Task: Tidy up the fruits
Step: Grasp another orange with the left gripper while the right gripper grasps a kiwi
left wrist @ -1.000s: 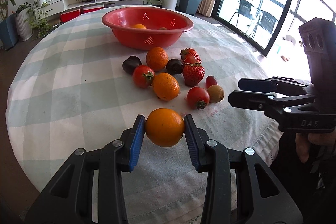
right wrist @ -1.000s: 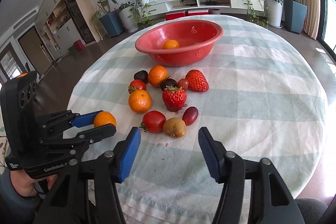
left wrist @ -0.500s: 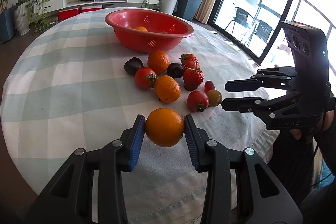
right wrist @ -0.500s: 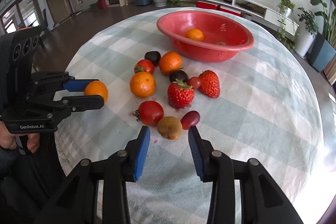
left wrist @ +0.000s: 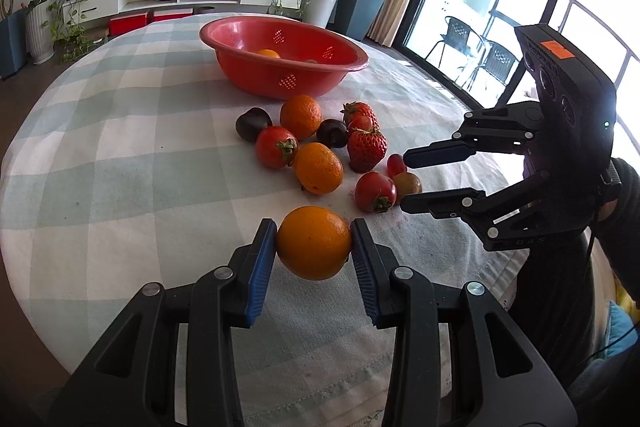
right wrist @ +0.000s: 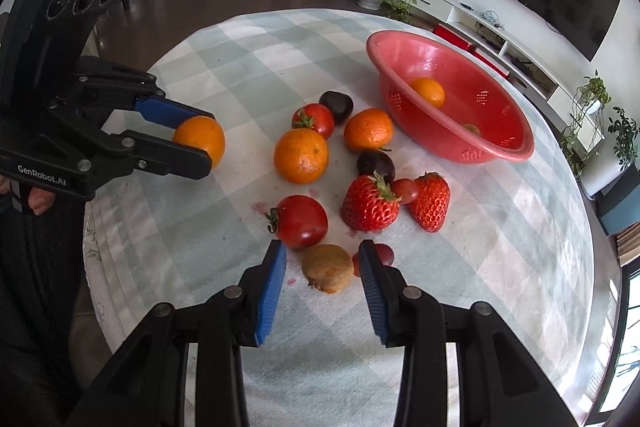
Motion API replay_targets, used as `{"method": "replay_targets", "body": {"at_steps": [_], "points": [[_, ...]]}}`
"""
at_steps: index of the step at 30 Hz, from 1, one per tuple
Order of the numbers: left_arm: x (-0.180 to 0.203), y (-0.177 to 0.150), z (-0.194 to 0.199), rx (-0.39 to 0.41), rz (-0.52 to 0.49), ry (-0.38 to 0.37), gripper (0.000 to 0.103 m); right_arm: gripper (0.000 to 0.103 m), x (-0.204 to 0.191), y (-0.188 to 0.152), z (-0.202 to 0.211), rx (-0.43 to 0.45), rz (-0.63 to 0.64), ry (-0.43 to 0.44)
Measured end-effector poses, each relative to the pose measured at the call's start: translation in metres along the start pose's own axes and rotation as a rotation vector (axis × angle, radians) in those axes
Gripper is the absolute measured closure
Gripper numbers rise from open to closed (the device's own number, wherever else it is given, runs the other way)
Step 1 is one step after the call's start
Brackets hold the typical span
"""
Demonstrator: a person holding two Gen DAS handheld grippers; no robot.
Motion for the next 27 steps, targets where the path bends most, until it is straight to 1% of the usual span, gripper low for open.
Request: {"method": "replay_targets", "body": {"at_steps": [2, 4, 6, 16, 17, 22, 27], "points": [[0.001, 0.000, 0.000, -0.001, 0.000, 0.000, 0.067, 0.063, 0.002, -0.002, -0.004, -0.022, 0.021, -0.013], [0.001, -0.001, -0.001, -0.001, 0.001, -0.001, 0.067, 0.068, 0.000, -0.004, -0.007, -0.041, 0.041, -0.009], [0.000, 0.000, -0.001, -0.001, 0.000, -0.001, 0.067, 0.068, -0.002, -0.005, -0.006, -0.040, 0.051, -0.006], [0.001, -0.001, -0.002, -0.004, -0.004, -0.001, 0.067, 0.070, -0.003, -0.010, -0.005, -0.065, 0.104, -0.041], [0.002, -0.002, -0.002, -0.005, -0.006, -0.001, 0.067, 0.072, -0.003, -0.010, -0.005, -0.064, 0.107, -0.044], [0.003, -0.002, -0.003, -0.007, -0.009, 0.003, 0.067, 0.072, -0.004, -0.010, -0.003, -0.057, 0.109, -0.058], [0.003, -0.002, -0.003, -0.004, -0.005, 0.003, 0.067, 0.072, -0.006, -0.006, 0.009, -0.014, 0.088, -0.052]]}}
Point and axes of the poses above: each gripper's, at about its wrist camera, not at the fingertips, and z roughly against the way its jaws point, x to its right, y to its top, the point moved 10 cm from there along -z, roughly the way its jaws point, and after that the axes turned 9 degrees about y, right-handed, at the moved point
